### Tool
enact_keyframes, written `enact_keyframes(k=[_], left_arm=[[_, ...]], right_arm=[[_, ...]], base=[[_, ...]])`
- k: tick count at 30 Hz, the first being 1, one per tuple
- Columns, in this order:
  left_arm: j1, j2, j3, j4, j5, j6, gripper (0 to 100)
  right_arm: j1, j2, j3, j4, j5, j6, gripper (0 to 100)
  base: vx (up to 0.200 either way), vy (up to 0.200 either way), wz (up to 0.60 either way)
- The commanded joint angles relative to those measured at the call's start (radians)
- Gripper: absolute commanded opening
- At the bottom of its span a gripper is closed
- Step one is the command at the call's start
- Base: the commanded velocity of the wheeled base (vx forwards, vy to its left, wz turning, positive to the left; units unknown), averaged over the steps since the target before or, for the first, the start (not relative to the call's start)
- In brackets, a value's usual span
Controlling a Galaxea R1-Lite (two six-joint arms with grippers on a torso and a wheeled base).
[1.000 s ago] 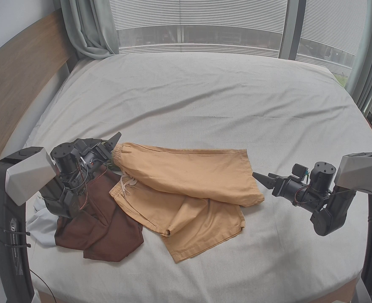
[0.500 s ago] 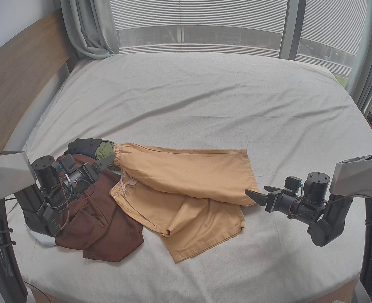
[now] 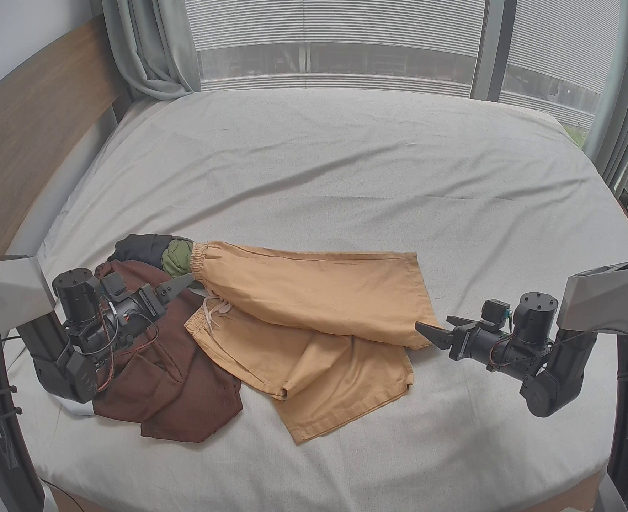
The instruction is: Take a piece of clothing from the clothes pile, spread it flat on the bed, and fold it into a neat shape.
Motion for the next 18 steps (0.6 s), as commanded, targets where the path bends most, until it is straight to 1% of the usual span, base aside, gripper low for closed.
enact_keyframes(k=[1, 11, 17, 18], left_arm=[[-0.001, -0.002, 0.003, 0.004, 0.0, -0.001, 100], [-0.005, 0.012, 0.012, 0.045, 0.0, 0.001, 100], [-0.008, 0.067, 0.002, 0.042, 0.014, 0.012, 100], [-0.011, 0.101, -0.005, 0.033, 0.029, 0.024, 100]], right_arm=[[0.0, -0.004, 0.0, -0.001, 0.001, 0.0, 100], [-0.003, -0.007, 0.005, -0.001, 0.001, 0.0, 100], [-0.003, -0.001, -0.001, -0.001, 0.001, 0.0, 100], [-0.003, 0.002, -0.003, -0.001, 0.001, 0.0, 100]], base=[[0.0, 0.0, 0.0], [0.0, 0.0, 0.0], [0.0, 0.0, 0.0], [0.0, 0.0, 0.0]])
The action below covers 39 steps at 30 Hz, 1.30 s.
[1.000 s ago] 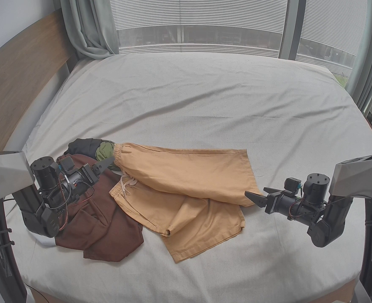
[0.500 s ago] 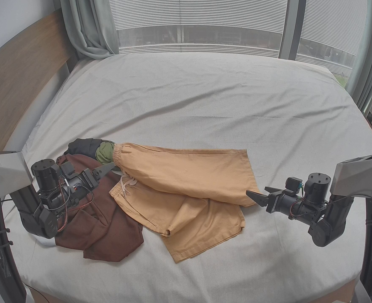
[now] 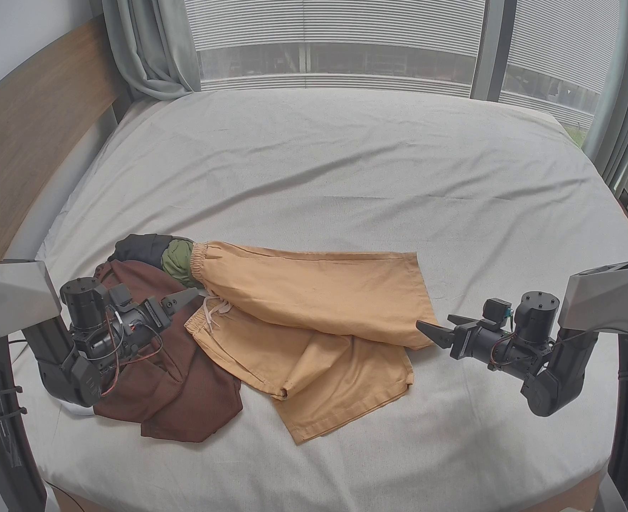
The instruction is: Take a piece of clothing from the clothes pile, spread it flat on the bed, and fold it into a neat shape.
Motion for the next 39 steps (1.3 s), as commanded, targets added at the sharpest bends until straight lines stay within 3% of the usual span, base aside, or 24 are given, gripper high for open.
enact_keyframes(k=[1, 39], left_arm=[[-0.007, 0.082, -0.016, -0.013, 0.026, 0.02, 100], [-0.058, 0.258, -0.14, -0.059, 0.127, 0.026, 100]], right_arm=[[0.0, 0.008, -0.006, -0.001, 0.0, 0.0, 100], [-0.009, 0.011, -0.02, -0.002, 0.002, 0.001, 100]], base=[[0.0, 0.0, 0.0], [0.0, 0.0, 0.0]])
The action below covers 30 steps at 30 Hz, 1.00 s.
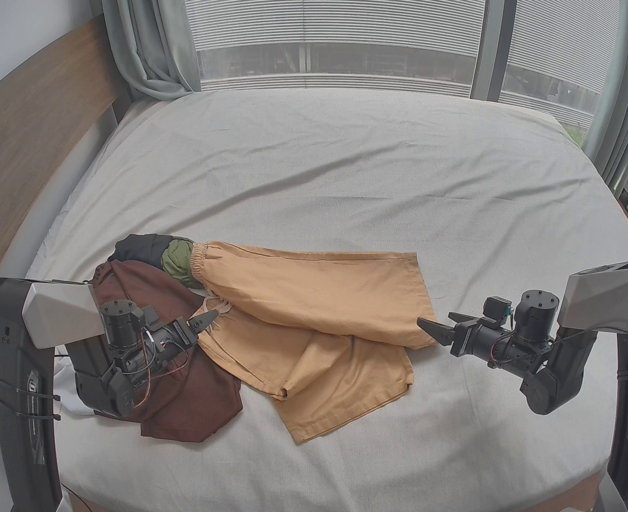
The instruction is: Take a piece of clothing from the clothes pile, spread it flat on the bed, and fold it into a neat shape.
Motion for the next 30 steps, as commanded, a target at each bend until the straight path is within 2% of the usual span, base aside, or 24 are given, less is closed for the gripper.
enact_keyframes(k=[1, 8, 9, 19, 30], left_arm=[[0.001, 0.021, -0.013, -0.002, 0.001, 0.0, 100], [0.003, 0.038, -0.03, -0.017, 0.003, 0.0, 100], [0.004, 0.038, -0.033, -0.017, 0.003, 0.0, 0], [0.004, 0.052, -0.048, -0.04, 0.003, 0.0, 0], [-0.001, 0.052, -0.038, -0.079, 0.003, 0.0, 0]], right_arm=[[0.0, 0.001, 0.0, -0.001, 0.0, 0.0, 100], [-0.006, 0.002, -0.003, -0.001, 0.0, 0.0, 100], [-0.006, 0.002, -0.003, -0.001, 0.0, -0.001, 100], [0.0, 0.027, 0.006, -0.002, 0.003, -0.001, 100], [0.031, 0.034, 0.13, 0.004, 0.019, -0.017, 100]], base=[[0.0, 0.0, 0.0], [0.0, 0.0, 0.0], [0.0, 0.0, 0.0], [0.0, 0.0, 0.0], [0.0, 0.0, 0.0]])
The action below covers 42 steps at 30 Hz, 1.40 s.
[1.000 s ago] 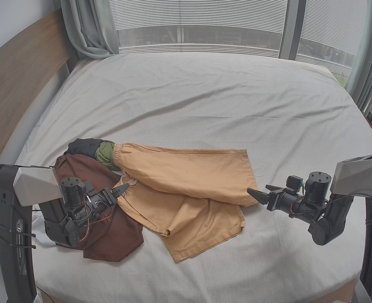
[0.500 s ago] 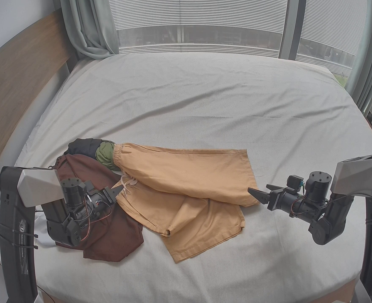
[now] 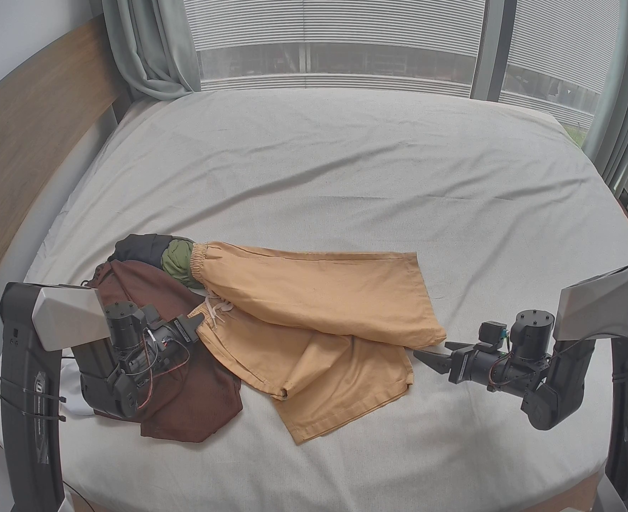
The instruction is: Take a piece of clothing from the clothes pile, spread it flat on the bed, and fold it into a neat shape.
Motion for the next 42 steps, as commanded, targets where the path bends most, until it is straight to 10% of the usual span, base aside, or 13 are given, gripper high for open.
enact_keyframes(k=[1, 34, 35, 42], left_arm=[[-0.001, 0.001, 0.003, -0.007, 0.0, 0.0, 0], [-0.003, -0.003, 0.007, -0.018, 0.0, 0.001, 0], [-0.003, -0.002, 0.009, -0.018, 0.0, 0.001, 0], [-0.003, -0.003, 0.009, -0.018, 0.0, 0.001, 0]], right_arm=[[0.009, 0.014, 0.029, 0.001, 0.003, -0.009, 100], [0.095, 0.187, -0.071, -0.004, -0.003, 0.05, 100], [0.095, 0.187, -0.074, -0.004, -0.003, 0.05, 0], [0.092, 0.189, -0.085, -0.004, -0.005, 0.048, 0]], base=[[0.0, 0.0, 0.0], [0.0, 0.0, 0.0], [0.0, 0.0, 0.0], [0.0, 0.0, 0.0]])
